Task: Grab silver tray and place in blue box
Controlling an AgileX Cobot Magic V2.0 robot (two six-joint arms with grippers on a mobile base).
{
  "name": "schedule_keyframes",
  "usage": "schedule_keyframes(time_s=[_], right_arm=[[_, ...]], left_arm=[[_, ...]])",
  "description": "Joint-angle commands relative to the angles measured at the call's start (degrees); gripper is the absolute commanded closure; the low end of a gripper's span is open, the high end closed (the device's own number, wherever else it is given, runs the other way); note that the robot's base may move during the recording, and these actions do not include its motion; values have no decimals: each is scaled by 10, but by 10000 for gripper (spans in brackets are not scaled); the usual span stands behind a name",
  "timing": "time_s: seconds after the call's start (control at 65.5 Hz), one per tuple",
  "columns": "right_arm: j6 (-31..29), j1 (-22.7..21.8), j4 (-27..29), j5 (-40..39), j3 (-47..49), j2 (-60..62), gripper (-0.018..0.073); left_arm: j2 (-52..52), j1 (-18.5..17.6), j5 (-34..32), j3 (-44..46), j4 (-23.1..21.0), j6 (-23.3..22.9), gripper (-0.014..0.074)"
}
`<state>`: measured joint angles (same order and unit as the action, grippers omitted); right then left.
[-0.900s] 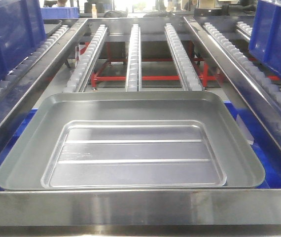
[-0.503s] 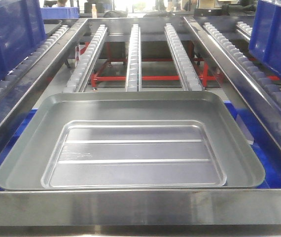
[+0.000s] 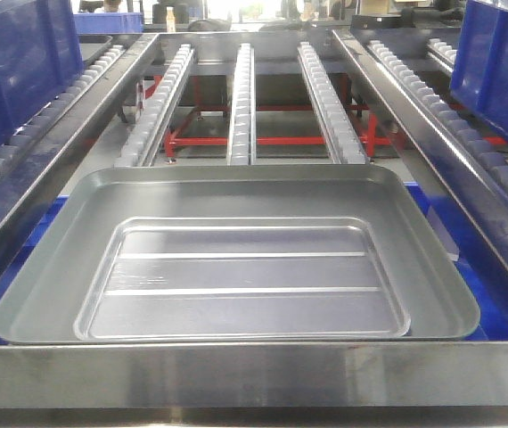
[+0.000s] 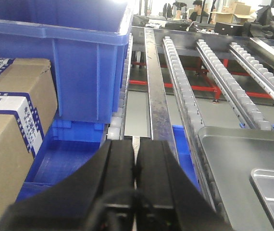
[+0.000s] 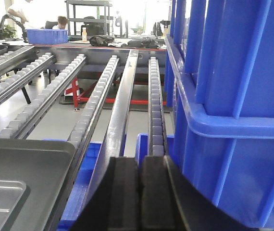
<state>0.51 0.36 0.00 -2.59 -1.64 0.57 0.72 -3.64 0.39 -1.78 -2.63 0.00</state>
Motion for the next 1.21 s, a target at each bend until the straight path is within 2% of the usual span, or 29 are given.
schedule_keyframes(time_s=[0.0,0.153,0.229,0.32,0.412,0.473,0.534,0.717,0.854,1.037,1.099,1.19], right_arm=[[-5,-3,-9,-34,20,11,510],[-5,-3,-6,117,106,-23,510],[-5,-3,22,167,153,-74,510],[-5,-3,79,203,209,-167,510],[-5,-3,130,238,263,-260,510],[-5,-3,143,277,297,-330,510],[-5,-3,143,326,328,-399,510],[-5,-3,144,404,372,-557,510],[-5,-3,158,424,373,-636,510],[-5,-3,169,396,388,-688,510],[-10,-3,169,389,398,-690,510],[-9,-3,170,384,414,-691,510]], left_arm=[[6,-3,-60,5,1,-4,604],[-16,-3,-21,70,1,-4,604],[-51,-3,13,107,1,-4,604],[-128,-3,81,172,-2,-4,604],[-217,-3,179,249,-28,-4,604],[-281,-3,254,301,-31,-4,604],[-342,-3,300,340,-31,-4,604],[-467,-3,304,376,-51,-4,604],[-537,-3,261,376,-81,-4,604],[-607,-4,243,388,-179,0,604],[-621,-4,243,394,-226,0,604],[-631,-4,243,396,-241,0,604]])
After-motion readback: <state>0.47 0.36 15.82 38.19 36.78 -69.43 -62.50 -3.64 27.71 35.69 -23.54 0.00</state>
